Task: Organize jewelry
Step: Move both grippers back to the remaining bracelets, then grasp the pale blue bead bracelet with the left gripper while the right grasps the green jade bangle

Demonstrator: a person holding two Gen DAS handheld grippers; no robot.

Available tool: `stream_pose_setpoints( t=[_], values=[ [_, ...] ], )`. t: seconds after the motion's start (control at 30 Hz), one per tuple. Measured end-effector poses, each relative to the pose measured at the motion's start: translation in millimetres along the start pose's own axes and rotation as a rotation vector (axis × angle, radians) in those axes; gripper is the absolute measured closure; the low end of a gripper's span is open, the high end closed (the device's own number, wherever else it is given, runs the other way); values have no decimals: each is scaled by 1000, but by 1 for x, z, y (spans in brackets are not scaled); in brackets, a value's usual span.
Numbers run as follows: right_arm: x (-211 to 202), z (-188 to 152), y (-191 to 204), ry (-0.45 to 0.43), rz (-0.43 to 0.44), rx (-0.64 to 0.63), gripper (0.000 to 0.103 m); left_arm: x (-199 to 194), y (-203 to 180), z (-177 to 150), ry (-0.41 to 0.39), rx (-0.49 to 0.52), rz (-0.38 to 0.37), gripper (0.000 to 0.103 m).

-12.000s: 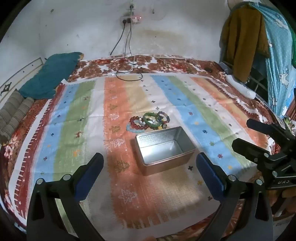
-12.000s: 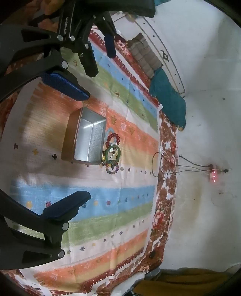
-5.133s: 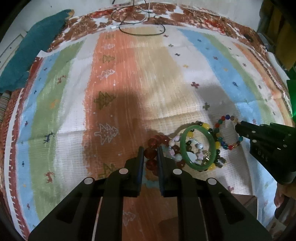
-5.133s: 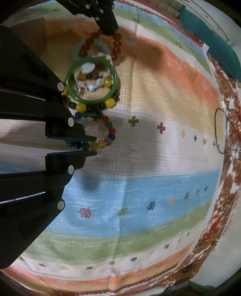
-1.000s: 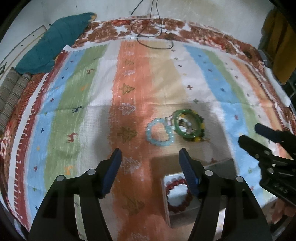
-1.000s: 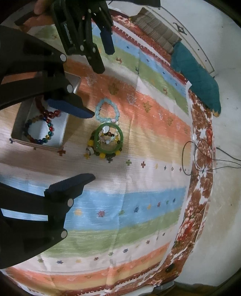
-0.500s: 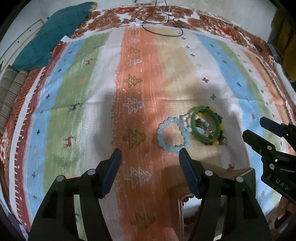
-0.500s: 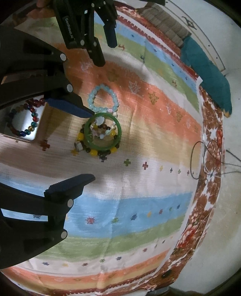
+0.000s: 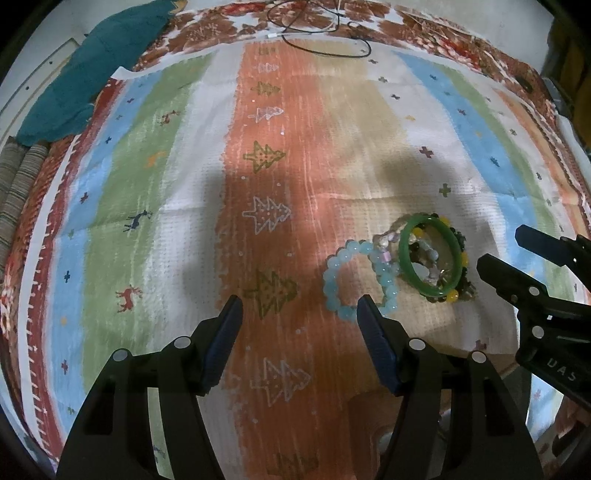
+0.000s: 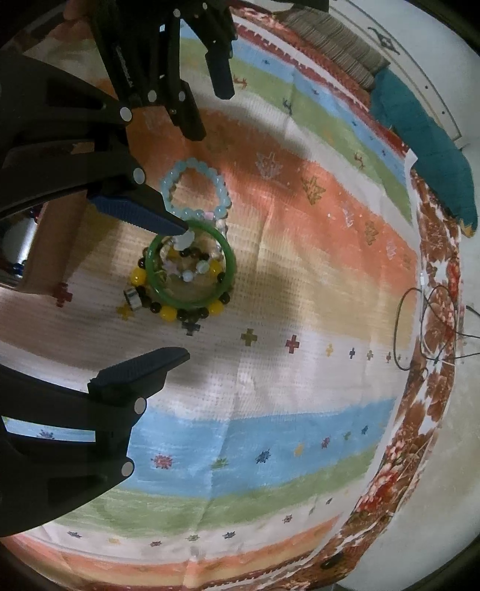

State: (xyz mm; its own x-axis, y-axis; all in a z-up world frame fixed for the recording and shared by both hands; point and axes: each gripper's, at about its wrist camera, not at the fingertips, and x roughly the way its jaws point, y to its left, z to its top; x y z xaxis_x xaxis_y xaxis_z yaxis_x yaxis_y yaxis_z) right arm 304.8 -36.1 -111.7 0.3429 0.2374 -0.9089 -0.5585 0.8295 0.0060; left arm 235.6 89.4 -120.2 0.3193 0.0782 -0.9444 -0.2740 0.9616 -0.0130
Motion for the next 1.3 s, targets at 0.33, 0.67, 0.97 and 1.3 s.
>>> stream_pose_setpoints(
  t=[0.33,0.67,0.97,1.3],
  values=[
    [26,10,5,46,-32,-42,45,27,1,7,44,14,-4,41],
    [53,18,5,86,-42,-53,55,45,-3,11,72,38,-1,45],
    [67,21,3,116,-57,-72,76,57,-7,13,76,55,10,52],
    [76,22,4,129,-80,-98,84,60,-13,17,65,71,25,89]
  ],
)
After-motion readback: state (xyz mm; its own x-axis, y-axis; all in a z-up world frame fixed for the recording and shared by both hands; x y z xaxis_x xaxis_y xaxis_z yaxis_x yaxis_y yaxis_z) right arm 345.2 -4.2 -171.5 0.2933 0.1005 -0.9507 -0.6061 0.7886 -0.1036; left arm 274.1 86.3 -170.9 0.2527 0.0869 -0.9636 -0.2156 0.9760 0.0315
